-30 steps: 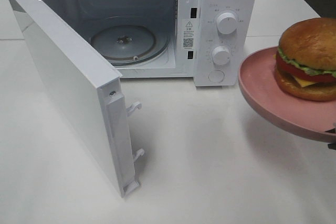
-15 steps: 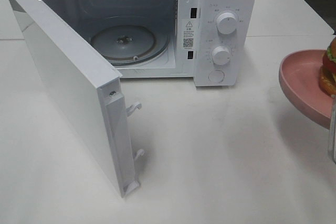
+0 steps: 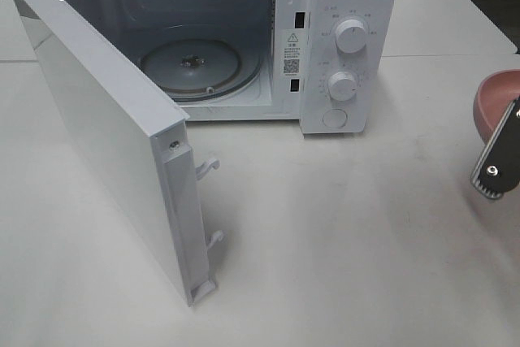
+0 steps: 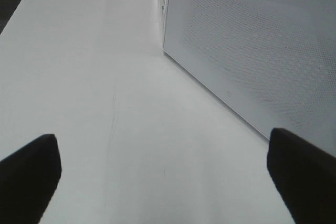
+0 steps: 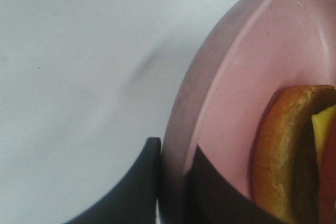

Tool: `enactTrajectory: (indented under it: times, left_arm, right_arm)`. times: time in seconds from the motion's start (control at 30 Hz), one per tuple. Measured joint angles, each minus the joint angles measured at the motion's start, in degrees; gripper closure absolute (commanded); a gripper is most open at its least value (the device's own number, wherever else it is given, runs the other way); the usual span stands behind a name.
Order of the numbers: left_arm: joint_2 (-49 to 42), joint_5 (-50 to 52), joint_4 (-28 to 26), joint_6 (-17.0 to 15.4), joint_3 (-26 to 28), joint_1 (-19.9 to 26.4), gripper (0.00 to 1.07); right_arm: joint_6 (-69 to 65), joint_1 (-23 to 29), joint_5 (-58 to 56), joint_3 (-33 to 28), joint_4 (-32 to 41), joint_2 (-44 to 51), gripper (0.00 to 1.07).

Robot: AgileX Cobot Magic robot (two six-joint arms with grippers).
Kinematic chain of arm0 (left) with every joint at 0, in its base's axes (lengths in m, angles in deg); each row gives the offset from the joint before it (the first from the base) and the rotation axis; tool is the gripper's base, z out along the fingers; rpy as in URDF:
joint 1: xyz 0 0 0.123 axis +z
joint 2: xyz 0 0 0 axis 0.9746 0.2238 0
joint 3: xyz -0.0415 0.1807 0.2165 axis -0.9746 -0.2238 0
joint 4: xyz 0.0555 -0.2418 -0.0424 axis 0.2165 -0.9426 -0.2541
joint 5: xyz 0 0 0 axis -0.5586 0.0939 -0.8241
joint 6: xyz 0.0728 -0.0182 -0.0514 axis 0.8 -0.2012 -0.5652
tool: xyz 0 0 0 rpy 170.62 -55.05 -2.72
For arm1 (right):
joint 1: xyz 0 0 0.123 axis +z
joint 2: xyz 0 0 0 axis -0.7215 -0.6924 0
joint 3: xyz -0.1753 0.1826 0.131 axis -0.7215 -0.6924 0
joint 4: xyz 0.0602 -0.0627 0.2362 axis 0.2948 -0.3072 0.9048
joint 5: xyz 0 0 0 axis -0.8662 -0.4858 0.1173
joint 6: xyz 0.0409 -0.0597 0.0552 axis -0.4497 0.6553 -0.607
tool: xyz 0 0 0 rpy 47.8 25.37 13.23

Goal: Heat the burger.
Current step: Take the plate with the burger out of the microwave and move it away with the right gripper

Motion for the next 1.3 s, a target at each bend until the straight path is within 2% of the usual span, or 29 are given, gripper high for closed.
enactTrajectory:
  times: [0.3,0.53,0.93,1.3]
  left_arm:
    - [0.0,0.0,0.0,0.0,0.0,0.0,0.06]
    - [0.0,0.0,0.0,0.0,0.0,0.0,0.06]
    - [0.0,0.0,0.0,0.0,0.0,0.0,0.06]
    - [0.0,0.0,0.0,0.0,0.0,0.0,0.06]
  right_arm:
    - [-18.8,0.0,-2.4,0.0,-7.4,-7.8,1.07]
    - [-25.6,0.0,-3.0,0.4,-8.1,-14.3,1.07]
    - [-44.5,0.0,-6.2,5.7,-8.6,-29.9,1.07]
    - [-55.3,0.0,-6.2,6.3,-10.4,-38.3,1.05]
